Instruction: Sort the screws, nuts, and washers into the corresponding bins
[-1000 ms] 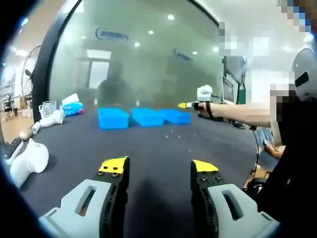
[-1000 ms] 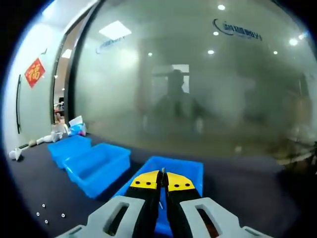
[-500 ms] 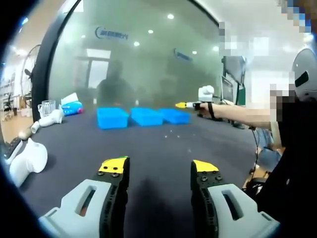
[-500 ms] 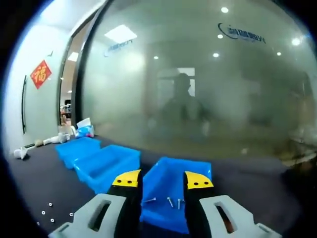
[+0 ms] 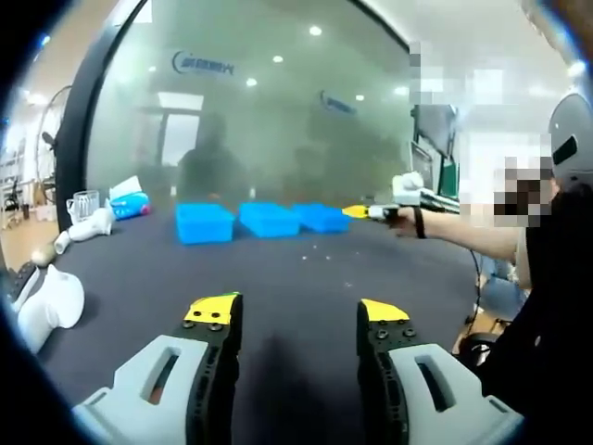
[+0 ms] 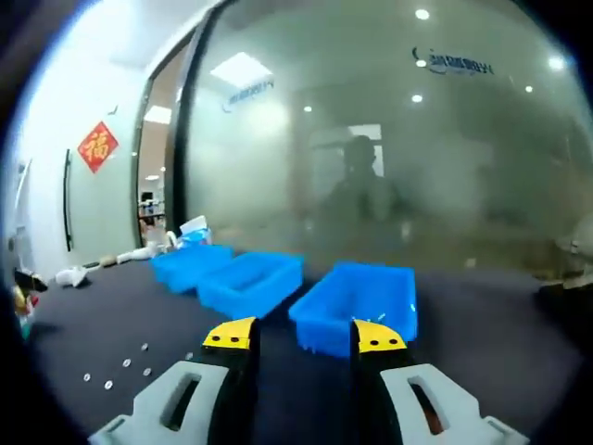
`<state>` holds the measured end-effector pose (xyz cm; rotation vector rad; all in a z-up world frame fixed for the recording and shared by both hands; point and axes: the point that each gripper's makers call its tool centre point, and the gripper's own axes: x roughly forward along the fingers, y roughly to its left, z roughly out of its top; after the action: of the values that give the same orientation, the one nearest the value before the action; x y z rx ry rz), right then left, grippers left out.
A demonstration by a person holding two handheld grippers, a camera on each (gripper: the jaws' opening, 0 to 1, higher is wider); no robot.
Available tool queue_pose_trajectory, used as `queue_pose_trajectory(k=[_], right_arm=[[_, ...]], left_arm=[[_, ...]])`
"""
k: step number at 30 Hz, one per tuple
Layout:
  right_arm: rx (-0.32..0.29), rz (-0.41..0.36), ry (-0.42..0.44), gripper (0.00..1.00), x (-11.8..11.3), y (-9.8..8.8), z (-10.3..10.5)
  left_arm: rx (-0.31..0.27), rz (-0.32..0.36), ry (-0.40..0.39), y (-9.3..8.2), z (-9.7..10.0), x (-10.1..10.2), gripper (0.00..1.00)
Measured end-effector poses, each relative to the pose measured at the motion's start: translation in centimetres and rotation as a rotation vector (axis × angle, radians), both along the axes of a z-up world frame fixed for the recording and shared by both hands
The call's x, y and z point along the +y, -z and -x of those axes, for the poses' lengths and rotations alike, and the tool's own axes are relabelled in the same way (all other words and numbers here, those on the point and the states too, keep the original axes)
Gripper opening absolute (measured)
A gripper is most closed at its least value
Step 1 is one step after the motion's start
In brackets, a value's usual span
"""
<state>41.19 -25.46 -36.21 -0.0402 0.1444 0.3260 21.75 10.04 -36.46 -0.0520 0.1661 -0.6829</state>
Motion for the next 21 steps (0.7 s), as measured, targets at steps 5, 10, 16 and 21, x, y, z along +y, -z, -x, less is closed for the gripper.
queue_pose_trajectory(k=[5,10,16,21], right_arm=[[-0.029,0.036,-0.009,0.35,-0.3,0.4,3.6],[-0.035,-0.033,-0.006,0.35,-0.6,0.7,7.8],[-0.059,-0.087,0.01,0.35,-1.1,0.2,12.0],[-0.086,-0.099,0.022,0.35,-1.5,-0.9,15.2]], left_arm=[[0.001,0.002,0.015,0.0,0.2,-0.7,0.48],[-0.003,0.003,0.02,-0.2,0.4,-0.8,0.48],[-0.011,-0.001,0.023,-0.5,0.5,-0.9,0.48],[-0.013,-0.003,0.028,-0.5,0.5,-1.1,0.48]])
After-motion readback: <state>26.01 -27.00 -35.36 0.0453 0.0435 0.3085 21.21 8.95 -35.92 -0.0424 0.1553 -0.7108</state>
